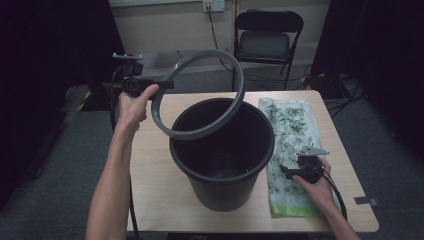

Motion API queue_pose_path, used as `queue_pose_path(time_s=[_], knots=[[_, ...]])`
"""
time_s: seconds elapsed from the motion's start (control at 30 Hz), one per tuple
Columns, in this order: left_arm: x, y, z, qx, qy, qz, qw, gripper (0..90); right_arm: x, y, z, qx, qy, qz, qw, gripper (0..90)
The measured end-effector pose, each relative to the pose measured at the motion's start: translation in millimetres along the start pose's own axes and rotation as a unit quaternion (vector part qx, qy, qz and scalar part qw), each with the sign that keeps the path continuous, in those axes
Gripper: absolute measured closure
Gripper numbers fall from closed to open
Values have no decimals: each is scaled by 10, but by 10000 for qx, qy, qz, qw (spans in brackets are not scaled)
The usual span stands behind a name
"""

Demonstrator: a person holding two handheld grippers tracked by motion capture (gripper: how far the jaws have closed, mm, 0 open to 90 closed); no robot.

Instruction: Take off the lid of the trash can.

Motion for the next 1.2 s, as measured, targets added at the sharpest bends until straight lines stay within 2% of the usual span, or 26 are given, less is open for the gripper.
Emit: queue_pose_path(time_s=[0.27, 0.33, 0.5, 0.77, 0.8, 0.9, 0.97, 1.17, 1.2], knots=[[-10, 8, 215, 207, -290, 19, 9994, 789, 0, -1, 1, 1, 7, 3, 10000, 179], [-15, 17, 230, 333, -294, 36, 9990, 789, 0, -1, 1, 1, 7, 2, 10000, 178], [-13, 24, 285, 368, -361, 51, 9987, 790, 0, 0, 1, 0, 6, 2, 10000, 178], [5, 26, 357, 558, -555, -2, 9969, 790, 0, 0, 1, -2, 9, 2, 10000, 178], [1, 20, 417, 571, -690, -8, 9960, 790, 0, 0, 1, -2, 8, 2, 10000, 178], [-8, -5, 505, 647, -809, -18, 9946, 788, 0, 0, 1, -1, 8, 2, 10000, 178], [-5, -24, 566, 785, -909, -52, 9928, 788, 1, 0, 1, -2, 9, 2, 10000, 178], [-18, -17, 698, 986, -1099, -73, 9890, 789, 1, 0, 1, -2, 8, 2, 10000, 178], [-25, -11, 722, 965, -1148, -93, 9886, 790, 0, 0, 1, -2, 9, 2, 10000, 178]])
Point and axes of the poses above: each handheld gripper's, and its own axes: y roughly forward along the jaws, x roughly out of its top, z roughly to its left, the point moved 2 cm from there along y, roughly forward along the jaws, and after that the axes turned 13 degrees about x, right-handed, at the moved point
